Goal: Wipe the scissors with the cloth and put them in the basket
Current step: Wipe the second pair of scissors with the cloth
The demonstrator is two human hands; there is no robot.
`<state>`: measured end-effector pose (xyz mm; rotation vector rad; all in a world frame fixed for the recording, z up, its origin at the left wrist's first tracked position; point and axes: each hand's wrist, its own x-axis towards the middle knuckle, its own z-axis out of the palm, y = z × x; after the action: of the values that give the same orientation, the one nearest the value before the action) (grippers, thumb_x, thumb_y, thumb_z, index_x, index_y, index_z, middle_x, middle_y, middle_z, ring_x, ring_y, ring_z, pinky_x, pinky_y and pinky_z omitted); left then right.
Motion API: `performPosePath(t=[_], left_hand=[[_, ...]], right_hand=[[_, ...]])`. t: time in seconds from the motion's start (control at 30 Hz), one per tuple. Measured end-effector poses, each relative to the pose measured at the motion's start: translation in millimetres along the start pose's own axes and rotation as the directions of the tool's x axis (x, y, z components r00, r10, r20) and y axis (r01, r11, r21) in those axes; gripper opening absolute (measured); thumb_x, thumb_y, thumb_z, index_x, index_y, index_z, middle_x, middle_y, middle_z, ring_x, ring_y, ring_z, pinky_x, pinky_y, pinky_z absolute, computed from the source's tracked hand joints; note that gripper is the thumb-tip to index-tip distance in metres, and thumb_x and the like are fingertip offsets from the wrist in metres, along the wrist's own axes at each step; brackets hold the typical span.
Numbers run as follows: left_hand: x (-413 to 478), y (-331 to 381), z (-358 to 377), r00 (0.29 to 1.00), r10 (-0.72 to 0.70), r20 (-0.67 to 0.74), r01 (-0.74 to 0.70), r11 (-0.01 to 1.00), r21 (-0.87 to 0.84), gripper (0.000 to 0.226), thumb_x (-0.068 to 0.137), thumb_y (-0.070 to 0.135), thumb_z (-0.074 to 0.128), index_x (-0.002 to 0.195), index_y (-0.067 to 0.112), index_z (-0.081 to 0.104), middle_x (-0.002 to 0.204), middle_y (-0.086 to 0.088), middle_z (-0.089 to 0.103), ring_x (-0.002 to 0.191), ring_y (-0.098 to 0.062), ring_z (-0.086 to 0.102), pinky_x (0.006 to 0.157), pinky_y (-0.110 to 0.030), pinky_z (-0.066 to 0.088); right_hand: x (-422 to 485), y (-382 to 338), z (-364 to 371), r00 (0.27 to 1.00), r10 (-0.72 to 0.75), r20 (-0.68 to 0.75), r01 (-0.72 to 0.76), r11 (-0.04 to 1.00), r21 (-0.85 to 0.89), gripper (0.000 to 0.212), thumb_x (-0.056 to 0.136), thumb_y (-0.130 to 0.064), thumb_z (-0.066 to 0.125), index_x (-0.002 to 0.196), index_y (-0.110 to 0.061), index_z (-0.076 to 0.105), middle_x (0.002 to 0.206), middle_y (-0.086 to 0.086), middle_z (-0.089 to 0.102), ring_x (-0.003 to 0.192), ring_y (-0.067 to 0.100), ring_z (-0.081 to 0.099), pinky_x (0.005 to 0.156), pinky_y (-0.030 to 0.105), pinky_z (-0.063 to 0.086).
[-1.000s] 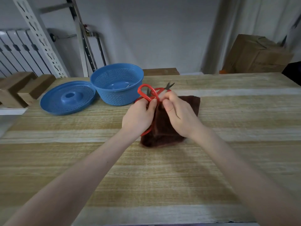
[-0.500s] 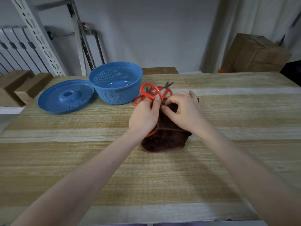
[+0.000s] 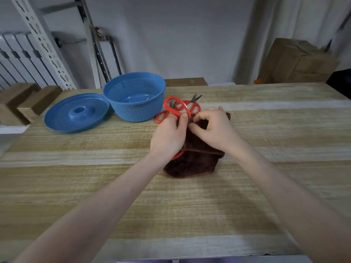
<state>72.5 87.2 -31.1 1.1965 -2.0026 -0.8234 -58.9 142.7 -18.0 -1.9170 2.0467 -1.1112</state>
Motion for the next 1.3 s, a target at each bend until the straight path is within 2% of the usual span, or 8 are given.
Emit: performPosePath(t=[0.27,0.4,0.53,0.63,0.83,1.0,1.13,1.3], left_hand=[[3,-2,-2,1.000,-0.016,0.018,0.016,1.000,0.000,0.042,0.100,0.046,0.039,0.082,0.014,0.060,0.065,0.005,0.057,0.068,-0.019,0.058,0.062,-0.033,0.040],[7,-3,-2,0.996,-0.063,0.059,0.062,0.998,0.012,0.043,0.099,0.046,0.040,0.079,0.013,0.058,0.064,0.003,0.057,0.066,-0.021,0.058,0.063,-0.035,0.043],[8,0,-1,0.995,-0.080,0.065,0.079,0.997,0.021,0.041,0.099,0.044,0.039,0.078,0.014,0.058,0.067,0.001,0.058,0.069,-0.021,0.059,0.062,-0.034,0.042],[7,3,-1,0.996,-0.064,0.056,0.063,0.998,0.016,0.041,0.100,0.042,0.039,0.068,0.018,0.050,0.060,0.004,0.050,0.059,-0.015,0.050,0.055,-0.031,0.031],[7,3,-4,0.990,-0.111,0.082,0.119,0.988,-0.102,0.043,0.099,0.042,0.044,0.067,0.013,0.050,0.052,0.003,0.046,0.051,-0.018,0.047,0.060,-0.037,0.040],[4,0,-5,0.991,-0.103,0.085,0.108,0.992,-0.058,0.044,0.099,0.042,0.044,0.065,0.015,0.050,0.057,0.002,0.052,0.060,-0.023,0.054,0.063,-0.035,0.041],[5,1,-8,0.996,-0.070,0.059,0.070,0.998,0.005,0.041,0.099,0.044,0.041,0.068,0.021,0.052,0.066,0.001,0.057,0.075,-0.026,0.060,0.066,-0.036,0.043],[7,7,-7,0.999,-0.030,0.040,0.029,0.999,0.026,0.044,0.099,0.044,0.040,0.064,0.019,0.046,0.057,0.004,0.049,0.059,-0.020,0.051,0.060,-0.033,0.037]], right_hand=[[-5,7,12,0.997,0.022,-0.076,-0.012,0.992,0.129,0.020,0.091,-0.024,0.063,0.071,-0.019,0.065,0.072,0.001,0.068,0.081,0.015,0.061,0.116,0.040,0.011],[-6,9,12,0.998,0.062,-0.004,-0.059,0.968,0.243,0.022,0.089,-0.029,0.065,0.075,-0.014,0.072,0.070,0.001,0.069,0.069,0.024,0.062,0.086,0.049,0.049],[-3,6,7,0.999,-0.031,0.013,0.032,0.997,-0.066,0.025,0.088,-0.042,0.065,0.091,-0.018,0.072,0.087,-0.009,0.069,0.091,0.015,0.061,0.112,0.051,0.029],[-1,4,5,0.999,-0.026,-0.036,0.021,0.994,-0.110,0.022,0.091,-0.039,0.060,0.088,-0.020,0.071,0.081,-0.006,0.069,0.089,0.012,0.057,0.116,0.042,0.016],[-5,5,11,0.990,-0.048,-0.134,0.030,0.991,-0.132,0.044,0.097,-0.031,0.053,0.055,-0.031,0.042,0.047,-0.013,0.039,0.054,0.001,0.040,0.095,0.037,0.036],[-5,10,8,0.999,0.008,0.036,-0.011,0.998,0.059,0.037,0.097,-0.032,0.054,0.062,-0.021,0.054,0.057,-0.004,0.053,0.057,0.014,0.049,0.066,0.032,0.036],[0,7,-4,0.983,-0.102,0.155,0.120,0.987,-0.109,0.023,0.090,-0.041,0.062,0.093,-0.020,0.070,0.089,-0.006,0.069,0.084,0.013,0.060,0.077,0.034,0.045],[4,8,-3,0.996,-0.088,0.033,0.092,0.989,-0.114,0.035,0.091,-0.033,0.059,0.059,-0.031,0.045,0.052,-0.009,0.048,0.056,0.010,0.048,0.088,0.039,0.041]])
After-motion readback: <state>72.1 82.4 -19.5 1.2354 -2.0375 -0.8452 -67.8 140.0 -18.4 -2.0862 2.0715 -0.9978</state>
